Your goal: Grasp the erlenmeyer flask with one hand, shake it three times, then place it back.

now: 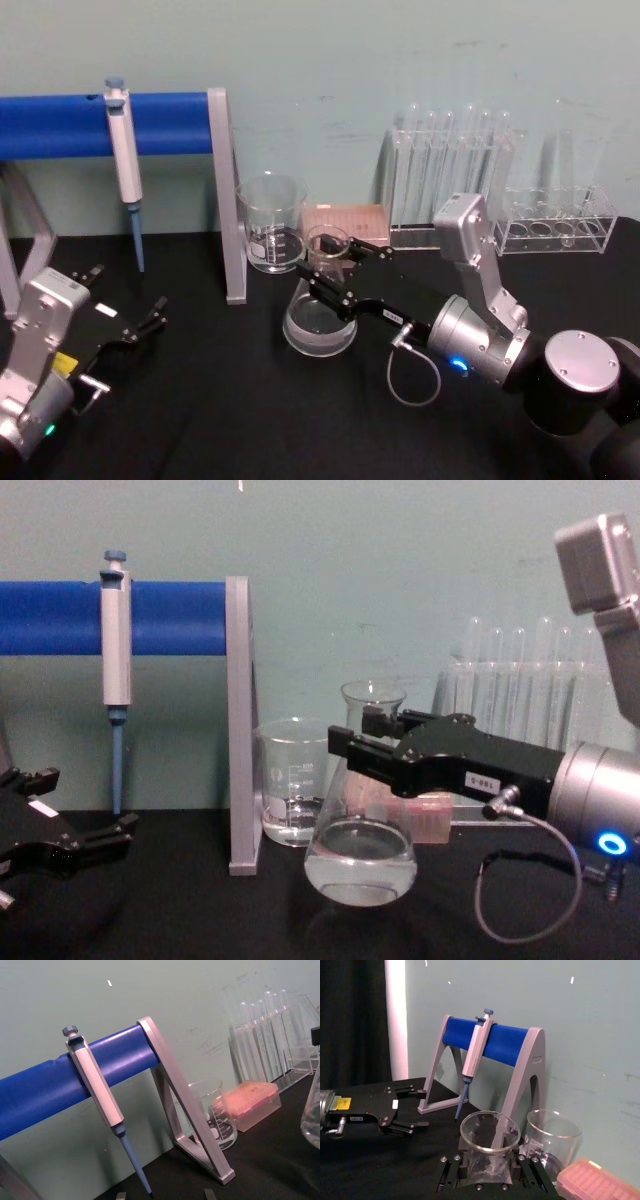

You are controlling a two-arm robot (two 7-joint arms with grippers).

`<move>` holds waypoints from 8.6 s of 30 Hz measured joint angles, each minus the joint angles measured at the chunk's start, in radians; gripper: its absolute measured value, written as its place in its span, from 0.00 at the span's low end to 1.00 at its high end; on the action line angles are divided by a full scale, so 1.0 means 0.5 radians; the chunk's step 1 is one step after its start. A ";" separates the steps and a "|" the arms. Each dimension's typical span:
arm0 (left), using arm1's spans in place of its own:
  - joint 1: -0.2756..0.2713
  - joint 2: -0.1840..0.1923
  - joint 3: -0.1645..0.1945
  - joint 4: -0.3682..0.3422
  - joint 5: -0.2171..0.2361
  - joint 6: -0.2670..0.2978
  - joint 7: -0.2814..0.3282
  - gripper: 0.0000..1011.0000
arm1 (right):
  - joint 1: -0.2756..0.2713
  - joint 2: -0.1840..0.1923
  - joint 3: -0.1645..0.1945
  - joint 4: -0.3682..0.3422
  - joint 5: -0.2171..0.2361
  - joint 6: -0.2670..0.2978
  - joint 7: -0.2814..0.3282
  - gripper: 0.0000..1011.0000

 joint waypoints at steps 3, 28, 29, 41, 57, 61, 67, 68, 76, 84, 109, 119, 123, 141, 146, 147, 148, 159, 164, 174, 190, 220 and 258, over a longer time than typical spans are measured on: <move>0.000 0.000 0.000 0.000 0.000 0.000 0.000 0.99 | 0.028 -0.015 -0.015 0.061 -0.001 -0.022 0.018 0.45; 0.000 0.000 0.000 0.000 0.000 0.000 0.000 0.99 | 0.183 -0.117 -0.091 0.401 -0.041 -0.092 0.093 0.45; 0.000 0.000 0.000 0.000 0.000 0.000 0.000 0.99 | 0.184 -0.119 -0.092 0.405 -0.042 -0.092 0.093 0.45; 0.000 0.000 0.000 0.000 0.000 0.000 0.000 0.99 | 0.200 -0.141 -0.098 0.460 -0.050 -0.087 0.104 0.45; 0.000 0.000 0.000 0.000 0.000 0.000 0.000 0.99 | 0.208 -0.149 -0.106 0.504 -0.057 -0.069 0.120 0.45; 0.000 0.000 0.000 0.000 0.000 0.000 0.000 0.99 | 0.210 -0.151 -0.107 0.512 -0.058 -0.065 0.123 0.45; 0.000 0.000 0.000 0.000 0.000 0.000 0.000 0.99 | 0.214 -0.154 -0.108 0.523 -0.056 -0.060 0.128 0.45; 0.000 0.000 0.000 0.000 0.000 0.000 0.000 0.99 | 0.215 -0.154 -0.108 0.525 -0.056 -0.060 0.128 0.45; 0.000 0.000 0.000 0.000 0.000 0.000 0.000 0.99 | 0.217 -0.154 -0.108 0.534 -0.047 -0.043 0.132 0.45; 0.000 0.000 0.000 0.000 0.000 0.000 0.000 0.99 | 0.217 -0.157 -0.105 0.531 -0.052 -0.030 0.109 0.45; 0.000 0.000 0.000 0.000 0.000 0.000 0.000 0.99 | 0.214 -0.154 -0.104 0.531 -0.053 -0.031 0.111 0.45; 0.000 0.000 0.000 0.000 0.000 0.000 0.000 0.99 | 0.214 -0.154 -0.104 0.531 -0.054 -0.031 0.112 0.45; 0.000 0.000 0.000 0.000 0.000 0.000 0.000 0.99 | 0.212 -0.153 -0.107 0.537 -0.063 -0.022 0.112 0.53; 0.000 0.000 0.000 0.000 0.000 0.000 0.000 0.99 | 0.213 -0.153 -0.105 0.534 -0.059 -0.026 0.113 0.99; 0.000 0.000 0.000 0.000 0.000 0.000 0.000 0.99 | 0.214 -0.154 -0.105 0.533 -0.058 -0.027 0.113 0.99; 0.000 0.000 0.000 0.000 0.000 0.000 0.000 0.99 | 0.214 -0.154 -0.105 0.532 -0.058 -0.027 0.113 0.99; 0.000 0.000 0.000 0.000 0.000 0.000 0.000 0.99 | 0.214 -0.154 -0.104 0.532 -0.058 -0.028 0.112 0.99; 0.000 0.000 0.000 0.000 0.000 0.000 0.000 0.99 | 0.214 -0.155 -0.104 0.532 -0.055 -0.030 0.113 0.99; 0.000 0.000 0.000 0.000 0.000 0.000 0.000 0.99 | 0.214 -0.155 -0.104 0.532 -0.055 -0.030 0.112 0.99; 0.000 0.000 0.000 0.000 0.000 0.000 0.000 0.99 | 0.148 -0.099 -0.090 0.399 -0.038 0.018 0.102 0.99; 0.000 0.000 0.000 0.000 0.000 0.000 0.000 0.99 | -0.046 0.079 0.001 0.074 0.054 0.166 0.020 0.99; 0.000 0.000 0.000 0.000 0.000 0.000 0.000 0.99 | -0.171 0.011 0.299 0.051 -0.135 0.166 -0.619 0.99; 0.000 0.000 0.000 0.000 0.000 0.000 0.000 0.99 | -0.193 -0.063 0.389 0.102 -0.182 0.288 -0.660 0.99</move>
